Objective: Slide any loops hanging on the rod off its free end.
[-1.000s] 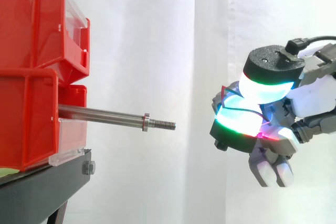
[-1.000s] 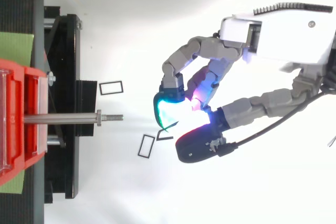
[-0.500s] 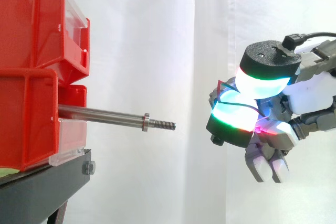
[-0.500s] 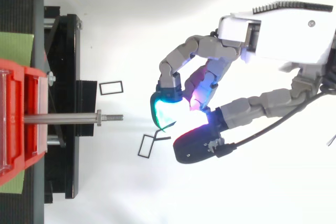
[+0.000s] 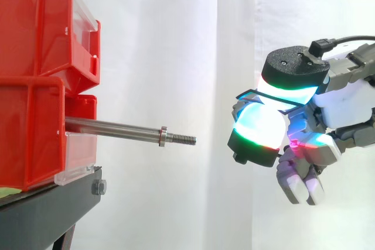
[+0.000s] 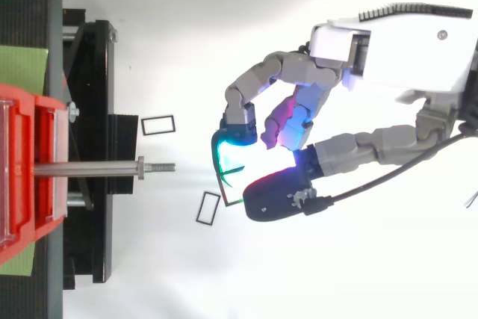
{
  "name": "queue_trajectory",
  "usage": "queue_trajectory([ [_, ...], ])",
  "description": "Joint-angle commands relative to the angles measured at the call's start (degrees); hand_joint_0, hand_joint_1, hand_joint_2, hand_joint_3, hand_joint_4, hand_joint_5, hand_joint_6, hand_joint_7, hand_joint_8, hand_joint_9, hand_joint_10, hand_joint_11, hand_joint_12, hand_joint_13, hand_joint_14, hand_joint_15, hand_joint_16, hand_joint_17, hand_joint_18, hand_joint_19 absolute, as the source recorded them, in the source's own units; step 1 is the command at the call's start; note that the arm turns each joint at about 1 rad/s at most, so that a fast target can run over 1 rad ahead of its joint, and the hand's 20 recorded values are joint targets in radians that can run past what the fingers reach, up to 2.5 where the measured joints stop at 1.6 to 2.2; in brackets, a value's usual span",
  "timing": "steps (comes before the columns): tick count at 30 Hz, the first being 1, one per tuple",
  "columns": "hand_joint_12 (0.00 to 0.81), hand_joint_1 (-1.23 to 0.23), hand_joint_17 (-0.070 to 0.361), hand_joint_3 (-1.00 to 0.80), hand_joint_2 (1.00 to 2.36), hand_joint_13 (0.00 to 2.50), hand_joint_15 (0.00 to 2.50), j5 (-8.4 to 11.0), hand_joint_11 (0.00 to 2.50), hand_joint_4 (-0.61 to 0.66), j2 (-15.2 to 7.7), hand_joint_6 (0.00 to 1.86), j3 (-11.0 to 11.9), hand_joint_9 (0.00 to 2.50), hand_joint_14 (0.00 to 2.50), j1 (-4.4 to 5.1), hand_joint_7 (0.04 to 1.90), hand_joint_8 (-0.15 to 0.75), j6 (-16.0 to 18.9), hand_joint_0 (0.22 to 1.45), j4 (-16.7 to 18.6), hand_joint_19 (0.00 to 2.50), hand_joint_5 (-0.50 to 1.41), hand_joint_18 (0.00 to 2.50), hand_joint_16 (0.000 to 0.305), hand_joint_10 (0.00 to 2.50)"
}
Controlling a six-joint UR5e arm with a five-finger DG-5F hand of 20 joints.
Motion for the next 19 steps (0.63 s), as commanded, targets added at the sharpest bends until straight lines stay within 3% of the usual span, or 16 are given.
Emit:
queue_trajectory([
  [1,0.394,-0.62,0.145,-0.24,1.34,0.97,0.6,0.0,0.73,-0.11,0.0,0.85,0.0,1.3,0.02,0.05,1.02,0.287,0.0,0.49,0.0,0.59,-0.02,0.87,0.065,0.03],
  [19,0.393,-0.6,0.146,-0.26,1.39,1.02,0.64,0.0,0.74,-0.11,0.0,0.85,0.0,1.33,0.02,-0.04,1.04,0.291,0.0,0.49,0.0,0.61,-0.02,0.91,0.065,0.03],
])
